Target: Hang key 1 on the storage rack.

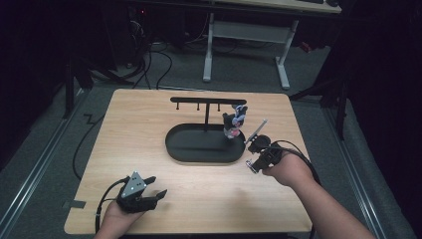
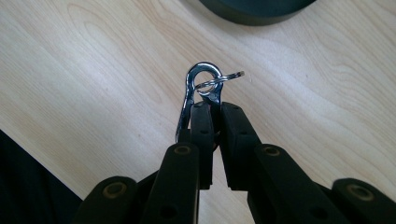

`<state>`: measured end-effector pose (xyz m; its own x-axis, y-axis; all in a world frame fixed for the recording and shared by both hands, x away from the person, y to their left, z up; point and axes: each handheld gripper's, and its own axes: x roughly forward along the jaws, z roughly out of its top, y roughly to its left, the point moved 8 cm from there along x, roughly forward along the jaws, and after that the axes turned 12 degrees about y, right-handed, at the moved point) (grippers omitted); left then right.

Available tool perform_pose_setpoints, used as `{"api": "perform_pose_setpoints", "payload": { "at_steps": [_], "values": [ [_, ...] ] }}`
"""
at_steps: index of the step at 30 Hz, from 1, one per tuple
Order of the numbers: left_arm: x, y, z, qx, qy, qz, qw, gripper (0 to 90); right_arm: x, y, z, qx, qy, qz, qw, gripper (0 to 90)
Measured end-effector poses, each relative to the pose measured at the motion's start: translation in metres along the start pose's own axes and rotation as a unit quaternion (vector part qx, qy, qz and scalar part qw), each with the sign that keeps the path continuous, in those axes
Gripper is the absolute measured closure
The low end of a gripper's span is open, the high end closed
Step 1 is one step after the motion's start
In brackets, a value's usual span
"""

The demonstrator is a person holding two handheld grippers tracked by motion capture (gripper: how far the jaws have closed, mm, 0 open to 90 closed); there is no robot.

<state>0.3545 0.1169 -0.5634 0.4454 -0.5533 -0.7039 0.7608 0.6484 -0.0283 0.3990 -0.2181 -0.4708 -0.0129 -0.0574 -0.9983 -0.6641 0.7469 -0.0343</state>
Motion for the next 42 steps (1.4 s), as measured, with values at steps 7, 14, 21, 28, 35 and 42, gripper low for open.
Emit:
{"api": "perform_pose_setpoints", "payload": {
  "at_steps": [7,14,21,28,35,42],
  "values": [
    [0.0,0.0,0.0,-0.002,-0.003,0.0,1.0,37.2,-0.012,-0.001,0.014,0.003,-0.004,0.001,1.0,84.9],
    [-0.001,0.001,0.0,-0.002,-0.003,-0.001,1.0,37.2,-0.023,-0.002,0.028,0.0,-0.009,0.009,0.9999,84.9],
    [-0.001,0.001,0.0,-0.002,-0.002,-0.001,1.0,37.2,-0.04,-0.007,0.044,-0.003,-0.023,0.004,0.9997,84.8],
    [-0.002,0.002,0.0,-0.003,-0.003,-0.001,1.0,37.2,-0.048,-0.01,0.056,-0.01,-0.026,0.0,0.9996,84.8],
    [-0.001,0.003,-0.002,-0.003,-0.001,0.0,1.0,37.2,-0.056,-0.009,0.069,-0.004,-0.03,0.001,0.9995,84.9],
    [-0.003,0.004,-0.001,-0.009,-0.008,-0.001,0.9999,37.2,-0.06,-0.014,0.082,-0.007,-0.035,-0.004,0.9993,84.9]
  ]
}}
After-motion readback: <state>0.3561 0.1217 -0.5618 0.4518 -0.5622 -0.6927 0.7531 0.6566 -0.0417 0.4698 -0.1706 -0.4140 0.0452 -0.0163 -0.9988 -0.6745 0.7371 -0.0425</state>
